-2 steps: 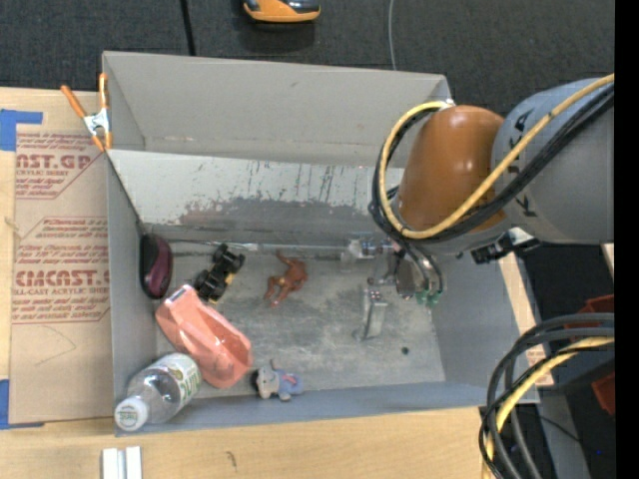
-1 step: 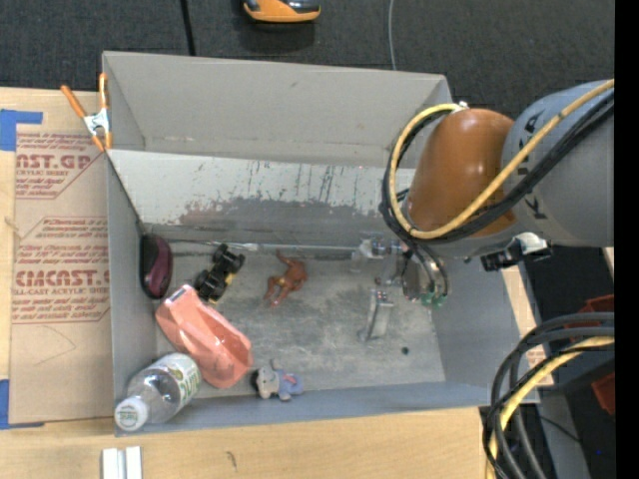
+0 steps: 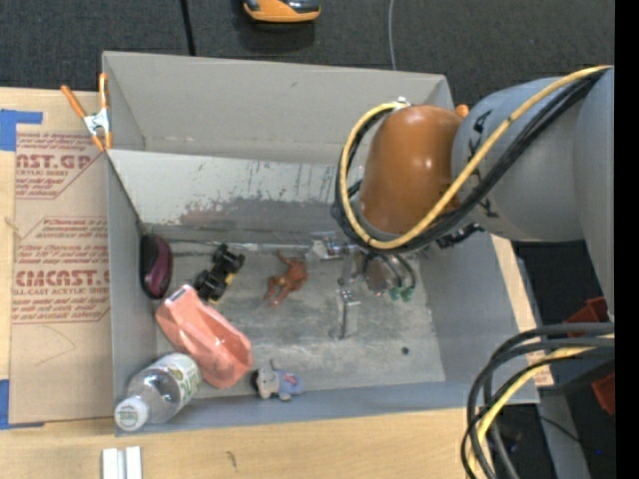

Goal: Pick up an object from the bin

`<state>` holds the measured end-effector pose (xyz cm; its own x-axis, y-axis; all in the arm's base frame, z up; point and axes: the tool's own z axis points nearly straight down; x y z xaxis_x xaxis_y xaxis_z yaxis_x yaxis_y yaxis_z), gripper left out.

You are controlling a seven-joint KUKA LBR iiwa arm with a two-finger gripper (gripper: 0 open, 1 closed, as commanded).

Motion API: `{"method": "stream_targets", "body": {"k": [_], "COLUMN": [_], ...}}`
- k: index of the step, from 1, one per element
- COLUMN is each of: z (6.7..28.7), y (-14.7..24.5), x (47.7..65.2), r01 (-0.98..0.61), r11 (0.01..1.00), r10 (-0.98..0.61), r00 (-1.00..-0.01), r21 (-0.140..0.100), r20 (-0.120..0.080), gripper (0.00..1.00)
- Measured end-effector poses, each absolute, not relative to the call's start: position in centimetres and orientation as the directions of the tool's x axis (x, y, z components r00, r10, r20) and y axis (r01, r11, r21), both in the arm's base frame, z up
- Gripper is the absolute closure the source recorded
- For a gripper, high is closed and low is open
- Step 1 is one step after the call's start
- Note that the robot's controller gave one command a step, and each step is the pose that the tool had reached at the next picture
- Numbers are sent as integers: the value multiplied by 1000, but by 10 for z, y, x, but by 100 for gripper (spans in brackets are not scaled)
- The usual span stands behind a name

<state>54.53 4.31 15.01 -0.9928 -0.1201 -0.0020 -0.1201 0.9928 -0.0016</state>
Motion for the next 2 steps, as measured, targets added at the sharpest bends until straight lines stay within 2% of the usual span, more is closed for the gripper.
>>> {"method": "stream_targets", "body": {"k": [1,2], "z": [160,145], "y": [67,68], "x": [541,559], "r01": [-85,185], "r11": [996,983], "r10": [-85,186], "r00": [-996,-983], "r21": [4,2], "r20": [-2,-3], "gripper": [0,0]}}
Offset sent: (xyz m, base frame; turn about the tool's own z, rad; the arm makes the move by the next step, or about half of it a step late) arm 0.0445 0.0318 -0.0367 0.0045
